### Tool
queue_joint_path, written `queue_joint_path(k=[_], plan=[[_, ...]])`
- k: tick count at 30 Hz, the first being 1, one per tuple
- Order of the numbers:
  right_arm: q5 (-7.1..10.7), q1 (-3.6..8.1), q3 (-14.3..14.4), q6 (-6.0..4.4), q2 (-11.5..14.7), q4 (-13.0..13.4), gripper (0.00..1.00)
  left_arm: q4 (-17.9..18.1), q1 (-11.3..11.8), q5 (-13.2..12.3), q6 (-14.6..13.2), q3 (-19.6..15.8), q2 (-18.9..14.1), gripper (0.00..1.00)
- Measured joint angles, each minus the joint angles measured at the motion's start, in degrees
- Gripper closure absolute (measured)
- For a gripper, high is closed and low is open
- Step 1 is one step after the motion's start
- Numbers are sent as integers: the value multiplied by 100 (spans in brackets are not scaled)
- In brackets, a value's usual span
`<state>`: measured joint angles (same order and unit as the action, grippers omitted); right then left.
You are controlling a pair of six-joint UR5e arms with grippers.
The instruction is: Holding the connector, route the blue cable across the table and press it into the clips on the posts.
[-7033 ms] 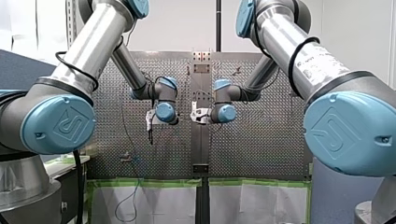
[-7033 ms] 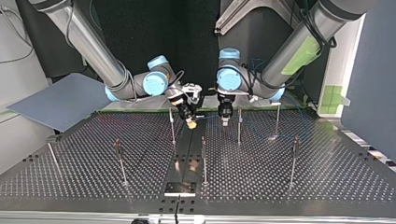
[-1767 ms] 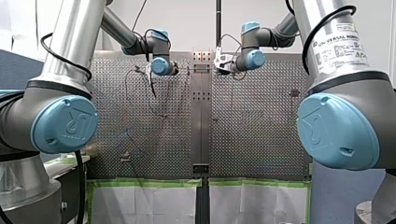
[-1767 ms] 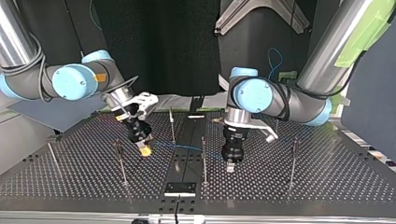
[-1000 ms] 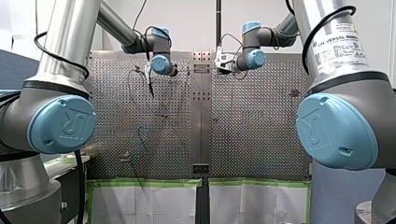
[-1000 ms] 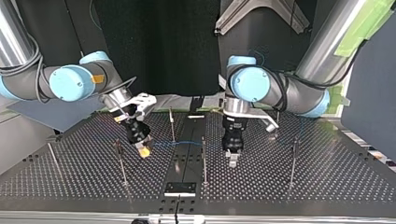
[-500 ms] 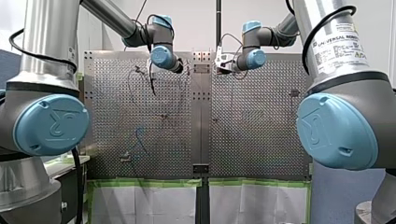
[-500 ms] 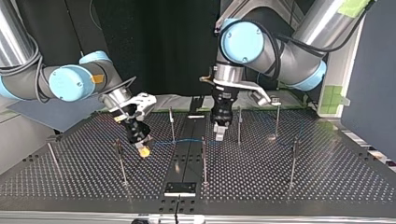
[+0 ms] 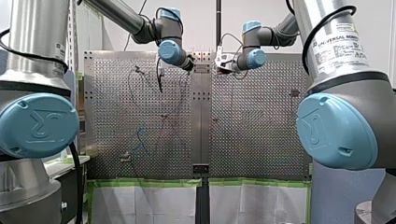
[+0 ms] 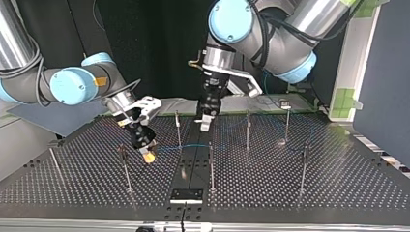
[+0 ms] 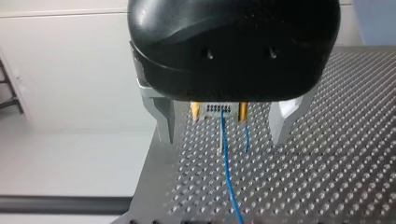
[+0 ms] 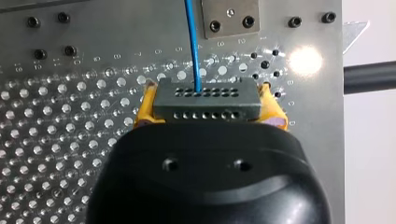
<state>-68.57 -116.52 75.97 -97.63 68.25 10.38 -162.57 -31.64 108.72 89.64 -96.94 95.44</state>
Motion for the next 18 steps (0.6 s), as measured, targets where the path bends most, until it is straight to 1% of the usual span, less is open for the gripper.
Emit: queue_joint_path(k=[3, 7, 12, 18], plan=[[0, 1, 1, -2, 2, 0, 100, -40, -80, 65, -26, 154, 156, 0], [0, 1, 0, -3, 6, 0, 100, -126, -125, 247, -33, 384, 387, 0], [-1, 6, 1, -3, 6, 0, 100, -245, -75, 449, -35, 632, 635, 0], [-6, 28, 1, -3, 4, 0, 100, -309, -24, 505, -35, 939, 900, 0]])
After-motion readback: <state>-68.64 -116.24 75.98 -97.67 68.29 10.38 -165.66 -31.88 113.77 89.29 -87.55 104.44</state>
